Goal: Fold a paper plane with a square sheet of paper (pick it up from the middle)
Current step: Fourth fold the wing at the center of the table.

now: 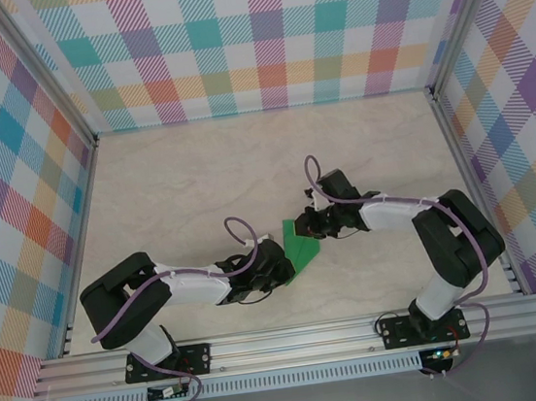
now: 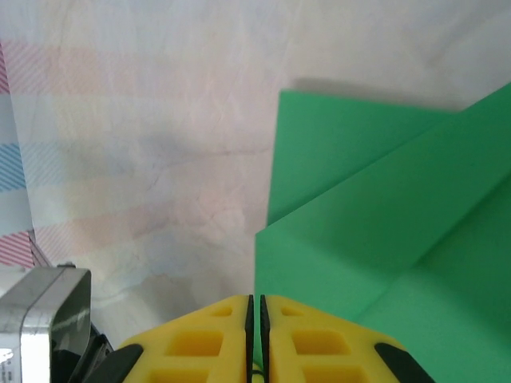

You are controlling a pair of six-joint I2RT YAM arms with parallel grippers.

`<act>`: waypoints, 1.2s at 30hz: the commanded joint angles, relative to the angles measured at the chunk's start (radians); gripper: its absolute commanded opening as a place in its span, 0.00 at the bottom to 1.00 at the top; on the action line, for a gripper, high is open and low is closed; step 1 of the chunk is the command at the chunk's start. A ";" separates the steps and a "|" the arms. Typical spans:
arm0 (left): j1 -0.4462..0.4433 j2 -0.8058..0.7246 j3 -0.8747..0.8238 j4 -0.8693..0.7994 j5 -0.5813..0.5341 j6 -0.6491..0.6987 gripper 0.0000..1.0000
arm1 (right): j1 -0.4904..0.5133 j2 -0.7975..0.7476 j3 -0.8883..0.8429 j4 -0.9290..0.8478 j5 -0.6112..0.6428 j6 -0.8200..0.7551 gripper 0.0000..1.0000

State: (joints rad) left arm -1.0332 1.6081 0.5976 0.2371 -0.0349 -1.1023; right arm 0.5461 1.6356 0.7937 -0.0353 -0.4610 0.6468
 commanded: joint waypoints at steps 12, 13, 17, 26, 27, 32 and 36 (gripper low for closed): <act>-0.037 -0.039 0.005 -0.217 0.061 0.046 0.13 | 0.026 0.172 -0.021 0.008 0.009 -0.018 0.10; -0.037 -0.059 0.019 -0.231 0.055 0.052 0.14 | 0.026 0.176 -0.024 0.005 0.015 -0.025 0.10; -0.027 -0.137 0.046 -0.241 0.049 0.065 0.18 | 0.025 0.195 -0.022 -0.010 0.026 -0.036 0.09; 0.060 -0.192 -0.078 0.076 0.209 0.010 0.23 | 0.026 0.199 -0.029 -0.010 0.024 -0.035 0.09; 0.067 -0.181 -0.075 0.091 0.230 0.012 0.23 | 0.025 0.197 -0.032 -0.010 0.025 -0.035 0.09; 0.101 -0.115 -0.078 0.157 0.277 -0.005 0.23 | 0.025 0.197 -0.039 -0.010 0.028 -0.032 0.09; 0.119 -0.036 -0.082 0.230 0.328 -0.034 0.23 | 0.025 0.196 -0.042 -0.009 0.031 -0.032 0.09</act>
State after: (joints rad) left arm -0.9318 1.5276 0.5308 0.3805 0.2314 -1.1088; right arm 0.5629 1.7771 0.7910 -0.0040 -0.5140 0.6384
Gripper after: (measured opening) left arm 0.230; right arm 0.090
